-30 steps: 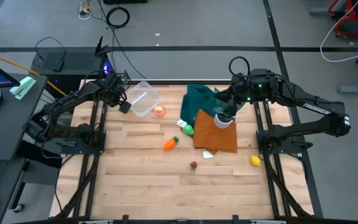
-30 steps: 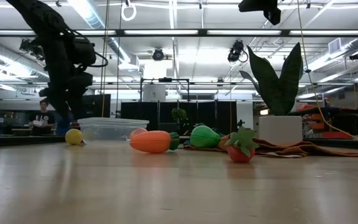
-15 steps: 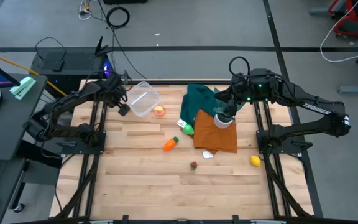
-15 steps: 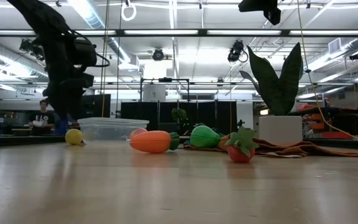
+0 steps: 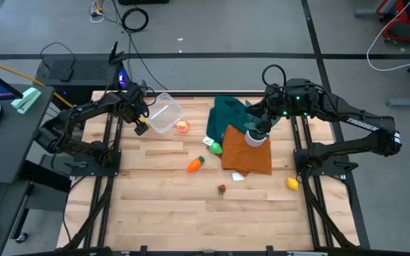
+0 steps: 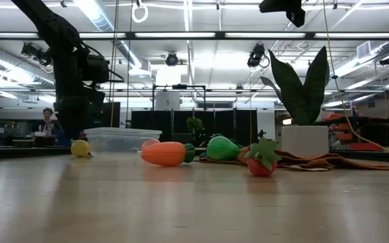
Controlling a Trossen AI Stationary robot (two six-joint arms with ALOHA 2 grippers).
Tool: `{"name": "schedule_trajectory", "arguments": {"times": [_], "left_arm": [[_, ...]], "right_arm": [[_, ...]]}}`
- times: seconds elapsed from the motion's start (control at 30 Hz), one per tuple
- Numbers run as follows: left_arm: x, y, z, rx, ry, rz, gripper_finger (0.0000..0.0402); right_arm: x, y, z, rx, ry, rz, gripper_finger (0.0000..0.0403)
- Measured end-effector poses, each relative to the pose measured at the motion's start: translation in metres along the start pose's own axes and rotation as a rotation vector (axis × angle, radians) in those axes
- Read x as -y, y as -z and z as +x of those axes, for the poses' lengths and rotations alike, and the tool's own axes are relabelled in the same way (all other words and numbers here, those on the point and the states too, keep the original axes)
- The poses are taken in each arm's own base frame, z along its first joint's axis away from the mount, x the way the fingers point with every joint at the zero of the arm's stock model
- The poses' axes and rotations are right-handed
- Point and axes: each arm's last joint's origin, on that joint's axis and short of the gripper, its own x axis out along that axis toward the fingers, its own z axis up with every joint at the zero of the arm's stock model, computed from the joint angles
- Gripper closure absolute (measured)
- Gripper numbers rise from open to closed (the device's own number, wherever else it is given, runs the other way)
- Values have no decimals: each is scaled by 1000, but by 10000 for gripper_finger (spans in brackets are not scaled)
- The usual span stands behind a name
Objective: Pick and placing Produce into tupperware
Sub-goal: Put the top lemon into the transparent container
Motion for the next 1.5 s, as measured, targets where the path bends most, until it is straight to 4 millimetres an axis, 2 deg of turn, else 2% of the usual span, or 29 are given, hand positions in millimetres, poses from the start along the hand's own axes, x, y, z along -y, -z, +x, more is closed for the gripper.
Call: {"name": "schedule_trajectory", "arguments": {"times": [0.57, 0.9, 1.5], "left_arm": [[0, -4, 23, -84, 34, 35, 21], [-1, -8, 23, -41, 23, -50, 13], [-1, -9, 25, -16, 29, -99, 2]], "right_arm": [[0, 0, 0, -5, -16, 3, 403], [-1, 0, 0, -18, -51, 20, 403], [-3, 1, 0, -33, -91, 55, 403]]}}
